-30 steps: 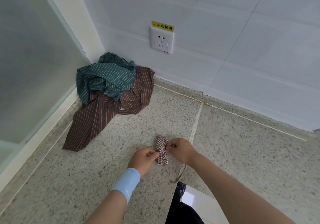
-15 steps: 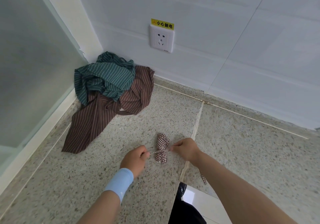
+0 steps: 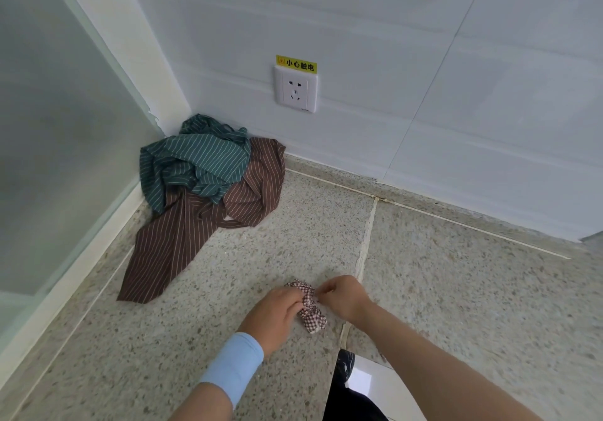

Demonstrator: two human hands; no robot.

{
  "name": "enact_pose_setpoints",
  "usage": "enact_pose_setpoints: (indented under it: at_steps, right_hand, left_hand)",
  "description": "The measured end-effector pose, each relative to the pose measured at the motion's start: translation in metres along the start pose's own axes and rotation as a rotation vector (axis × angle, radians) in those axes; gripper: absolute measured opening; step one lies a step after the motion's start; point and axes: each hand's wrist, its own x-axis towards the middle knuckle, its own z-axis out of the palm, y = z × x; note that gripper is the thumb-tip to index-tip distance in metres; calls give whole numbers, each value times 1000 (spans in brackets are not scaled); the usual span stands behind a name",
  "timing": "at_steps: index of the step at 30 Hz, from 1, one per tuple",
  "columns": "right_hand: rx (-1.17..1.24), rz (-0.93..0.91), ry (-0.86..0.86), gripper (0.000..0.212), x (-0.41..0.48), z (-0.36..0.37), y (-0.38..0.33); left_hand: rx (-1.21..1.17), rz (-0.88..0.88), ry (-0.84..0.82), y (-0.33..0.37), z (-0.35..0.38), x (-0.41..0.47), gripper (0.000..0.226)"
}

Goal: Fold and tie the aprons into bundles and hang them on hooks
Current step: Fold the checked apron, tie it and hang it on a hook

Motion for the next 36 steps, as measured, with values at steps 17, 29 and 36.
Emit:
enact_pose_setpoints:
  at_steps: [17,29,36]
  right_hand:
    - [162,-81,67,15,-21,7,-2]
    - [719,120,-44,6,-28,18,-8]
    - [473,103,-20,18,-25,3,3]
  left_hand:
    - [-333,-333,88,14,2,-11,19]
    - [-643,-464,335,34,39,3,36]
    - [-623,-497,334,33,38,10,35]
